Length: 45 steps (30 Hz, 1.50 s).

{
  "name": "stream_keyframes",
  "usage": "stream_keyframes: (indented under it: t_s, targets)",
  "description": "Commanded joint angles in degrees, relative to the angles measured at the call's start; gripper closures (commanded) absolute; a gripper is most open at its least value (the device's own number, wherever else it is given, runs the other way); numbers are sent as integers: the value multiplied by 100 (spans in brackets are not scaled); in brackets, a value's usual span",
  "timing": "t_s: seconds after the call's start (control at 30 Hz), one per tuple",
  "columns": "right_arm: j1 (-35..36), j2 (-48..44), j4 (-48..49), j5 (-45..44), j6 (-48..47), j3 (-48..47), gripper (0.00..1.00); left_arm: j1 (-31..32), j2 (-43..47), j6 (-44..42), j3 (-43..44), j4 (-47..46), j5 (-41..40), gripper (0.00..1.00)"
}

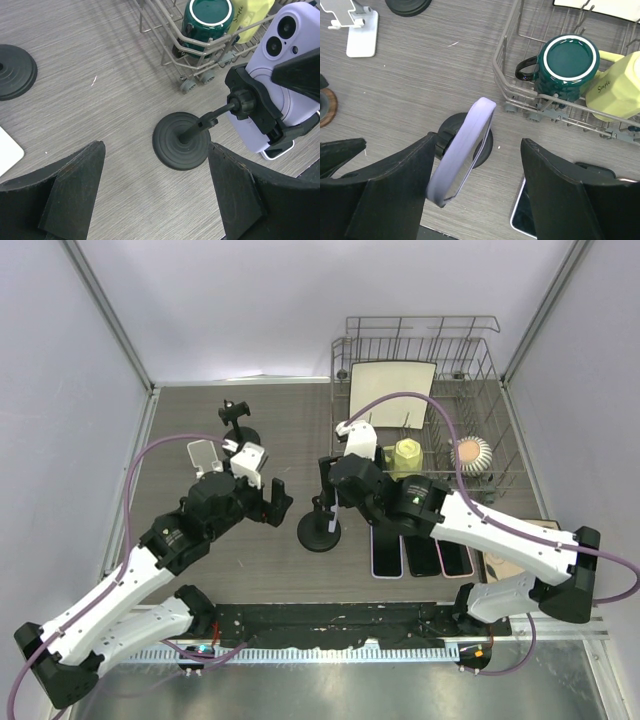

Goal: Remove the phone from the phone stand

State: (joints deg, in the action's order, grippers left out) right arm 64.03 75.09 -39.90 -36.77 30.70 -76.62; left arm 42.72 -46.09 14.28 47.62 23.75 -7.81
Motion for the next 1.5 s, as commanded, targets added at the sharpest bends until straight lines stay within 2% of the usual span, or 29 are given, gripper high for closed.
stream_keyframes:
  t_s: [0.0,0.1,0.2,0.23,0.3,0.47,0.6,0.77,0.97,1.07,1.17,1.3,1.47]
  targets:
    - [31,190,359,-260,156,-64,28,-18,205,-189,-120,-283,148,12]
    - [31,234,386,-190,112,-64,33,-18,302,-303,-191,-292,315,10]
    - [39,199,421,-128,24,-55,45,-18,337,-426,-296,-371,579,7]
    - [39,156,448,-93,-72,-64,54,-18,346,-452,-331,-414,658,5]
    - [39,103,509,-32,-160,-46,61,-18,363,-531,-507,-651,981,0]
    - [39,-47,623,100,-581,-11,77,-18,381,-620,-946,-1432,1484,0]
    - [39,-196,1062,389,-811,269,93,-18,154,-646,-1131,-1978,1861,0]
    - [39,-302,1406,601,-925,499,99,-18,-286,-576,-1193,-2392,2345,0]
    - [39,-407,1801,820,-1022,762,99,-18,-822,-426,-1403,-3261,2548,5]
    - [39,-425,1889,882,-1048,833,99,-18,-1077,-418,-1474,-3656,2469,10]
    - [39,-434,1889,891,-996,868,99,-18,-1279,-418,-1579,-4061,2337,21]
    - [39,-425,1881,848,-917,912,96,-18,-1534,-435,-1536,-4194,2389,50]
    - [39,-381,1828,716,-890,991,85,-27,-1606,-391,-1536,-4194,2495,71]
